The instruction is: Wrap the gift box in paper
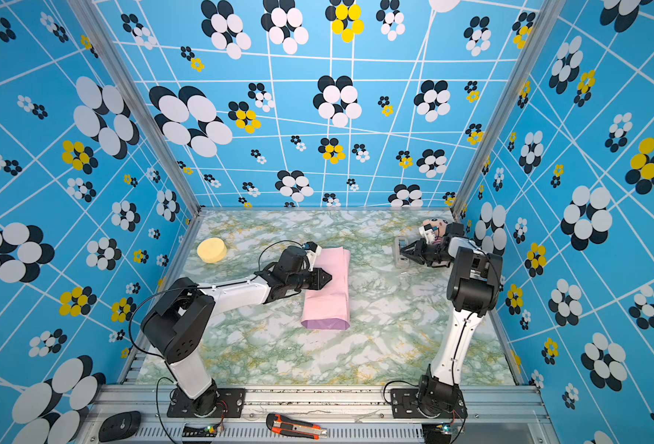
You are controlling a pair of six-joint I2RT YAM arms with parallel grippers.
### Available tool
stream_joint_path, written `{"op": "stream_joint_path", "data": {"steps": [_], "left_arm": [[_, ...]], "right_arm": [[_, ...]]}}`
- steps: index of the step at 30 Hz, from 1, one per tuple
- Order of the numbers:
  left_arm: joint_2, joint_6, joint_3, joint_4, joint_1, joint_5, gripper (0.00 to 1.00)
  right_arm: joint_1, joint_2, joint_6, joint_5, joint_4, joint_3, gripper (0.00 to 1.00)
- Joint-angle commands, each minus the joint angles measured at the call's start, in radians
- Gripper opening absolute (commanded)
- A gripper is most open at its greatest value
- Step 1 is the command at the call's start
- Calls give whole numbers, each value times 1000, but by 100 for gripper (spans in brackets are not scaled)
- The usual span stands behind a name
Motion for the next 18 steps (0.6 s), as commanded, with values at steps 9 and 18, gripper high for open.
{"op": "stream_joint_path", "data": {"steps": [9,18], "left_arm": [[13,26,-17,-157,3,-58,21],[11,26,-16,-156,1,-56,21]], "right_arm": [[9,-34,23,-41,-36,3,0],[-22,-178,115,-83,48,-109,0]]}}
